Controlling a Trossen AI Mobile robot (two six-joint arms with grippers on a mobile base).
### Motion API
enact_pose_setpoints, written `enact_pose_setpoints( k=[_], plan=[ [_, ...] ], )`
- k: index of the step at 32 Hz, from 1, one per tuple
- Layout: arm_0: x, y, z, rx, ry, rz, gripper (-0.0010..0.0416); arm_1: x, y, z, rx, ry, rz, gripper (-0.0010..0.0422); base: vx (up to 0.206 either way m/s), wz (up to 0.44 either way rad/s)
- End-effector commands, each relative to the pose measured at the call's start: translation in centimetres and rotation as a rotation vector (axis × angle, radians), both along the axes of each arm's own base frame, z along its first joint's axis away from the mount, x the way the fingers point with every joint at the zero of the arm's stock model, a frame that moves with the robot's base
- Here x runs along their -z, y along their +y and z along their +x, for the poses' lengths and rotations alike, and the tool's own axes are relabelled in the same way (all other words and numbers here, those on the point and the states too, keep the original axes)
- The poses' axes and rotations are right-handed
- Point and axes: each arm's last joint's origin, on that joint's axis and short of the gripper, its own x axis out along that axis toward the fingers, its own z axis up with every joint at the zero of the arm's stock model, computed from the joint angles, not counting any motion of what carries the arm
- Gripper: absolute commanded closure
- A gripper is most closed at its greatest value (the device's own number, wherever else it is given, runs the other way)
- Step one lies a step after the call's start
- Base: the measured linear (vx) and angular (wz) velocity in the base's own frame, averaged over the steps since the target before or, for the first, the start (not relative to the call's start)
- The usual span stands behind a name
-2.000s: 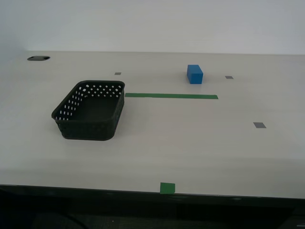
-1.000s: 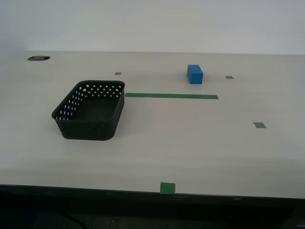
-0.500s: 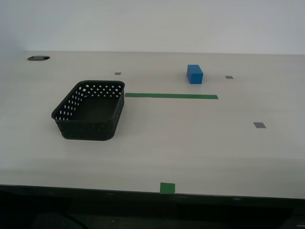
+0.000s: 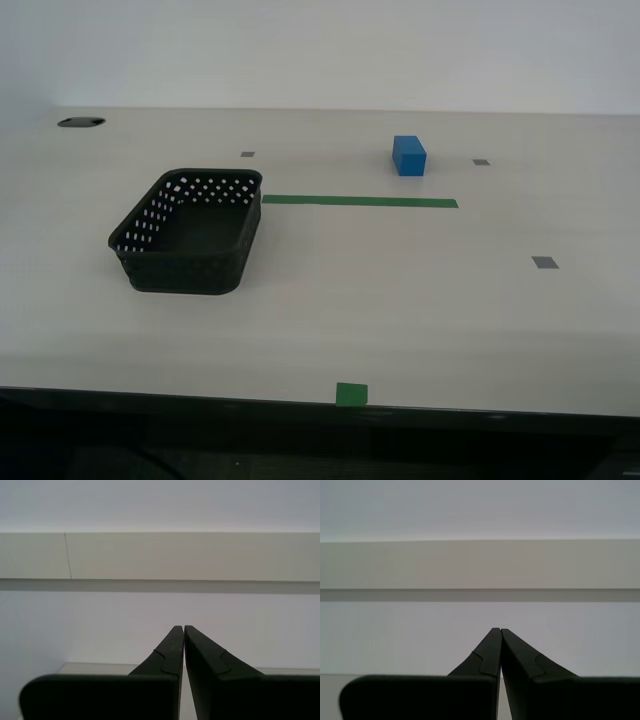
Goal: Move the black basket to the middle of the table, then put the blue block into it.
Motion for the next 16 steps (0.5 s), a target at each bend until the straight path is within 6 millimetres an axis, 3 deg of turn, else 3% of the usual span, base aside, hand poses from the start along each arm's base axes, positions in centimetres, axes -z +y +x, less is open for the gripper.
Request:
enact_pose_setpoints(
  k=[1, 11, 16],
  plan=[
    [-0.1, 0.0, 0.0, 0.000, -0.011, 0.000, 0.0405, -0.7, 0.0, 0.1, -0.001, -0.024, -0.002, 0.0412, 0.000, 0.000],
    [-0.2, 0.0, 0.0, 0.000, -0.010, 0.001, 0.0405, -1.2, 0.0, 0.2, 0.000, -0.039, -0.004, 0.0412, 0.000, 0.000],
    [-1.5, 0.0, 0.9, 0.000, 0.172, -0.006, 0.0406, -1.7, 0.0, 0.6, 0.003, 0.074, -0.027, 0.0412, 0.000, 0.000]
  ],
)
